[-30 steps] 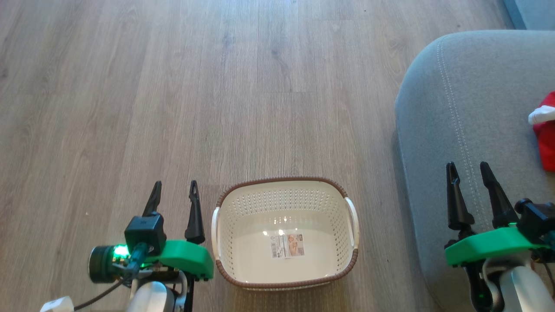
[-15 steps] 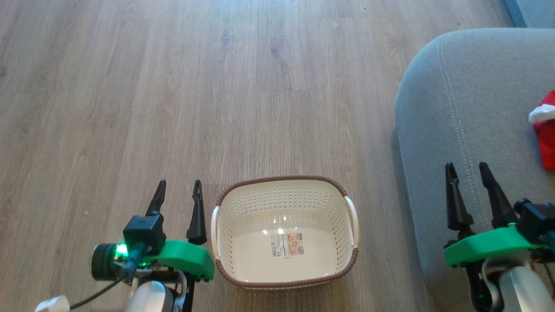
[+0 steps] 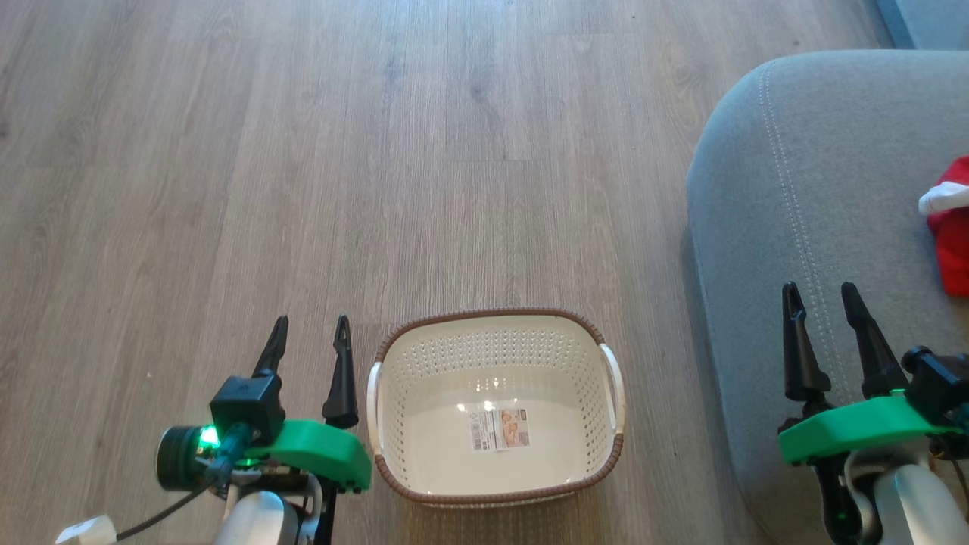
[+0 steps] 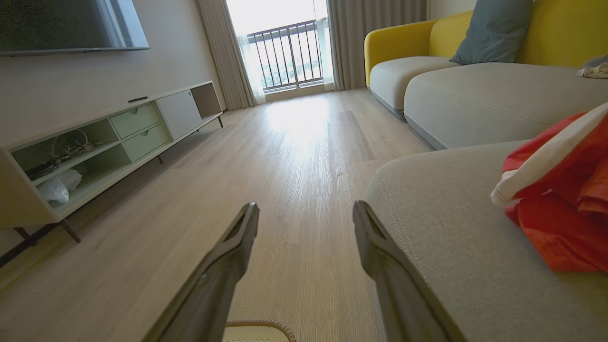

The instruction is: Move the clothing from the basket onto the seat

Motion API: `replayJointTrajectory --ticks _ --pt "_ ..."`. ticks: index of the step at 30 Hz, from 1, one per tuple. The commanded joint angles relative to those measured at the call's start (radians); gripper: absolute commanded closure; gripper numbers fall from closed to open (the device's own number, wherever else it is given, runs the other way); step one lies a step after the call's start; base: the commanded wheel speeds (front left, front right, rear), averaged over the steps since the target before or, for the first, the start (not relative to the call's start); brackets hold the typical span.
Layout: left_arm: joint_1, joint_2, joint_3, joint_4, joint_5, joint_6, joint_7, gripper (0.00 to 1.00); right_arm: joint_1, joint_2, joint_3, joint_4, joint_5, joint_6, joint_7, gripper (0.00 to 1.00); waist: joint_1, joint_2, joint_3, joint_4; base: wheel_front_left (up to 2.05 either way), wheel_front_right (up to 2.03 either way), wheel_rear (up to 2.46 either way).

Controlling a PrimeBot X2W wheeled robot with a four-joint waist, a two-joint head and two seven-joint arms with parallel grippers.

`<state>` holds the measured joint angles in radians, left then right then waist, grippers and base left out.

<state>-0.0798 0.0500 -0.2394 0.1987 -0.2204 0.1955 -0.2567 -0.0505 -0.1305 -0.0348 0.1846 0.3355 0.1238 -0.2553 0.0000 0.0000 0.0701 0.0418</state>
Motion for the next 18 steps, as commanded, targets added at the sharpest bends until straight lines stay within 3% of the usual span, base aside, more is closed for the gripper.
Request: replayJointTrajectory --ticks 1,18 --pt "-0.027 0.0 0.037 -0.026 -0.01 -0.007 -0.005 0.0 -0.032 -0.005 0.019 -0.031 -0.003 0.007 -0.006 0.0 0.0 0.0 -0.002 -0.001 0.0 0.0 0.0" --pt "-0.027 0.0 0.037 -0.044 -0.038 -0.017 -0.005 0.0 -0.04 -0.015 0.031 -0.037 -0.011 0.007 -0.006 0.0 0.0 0.0 0.007 -0.009 0.0 0.0 0.0"
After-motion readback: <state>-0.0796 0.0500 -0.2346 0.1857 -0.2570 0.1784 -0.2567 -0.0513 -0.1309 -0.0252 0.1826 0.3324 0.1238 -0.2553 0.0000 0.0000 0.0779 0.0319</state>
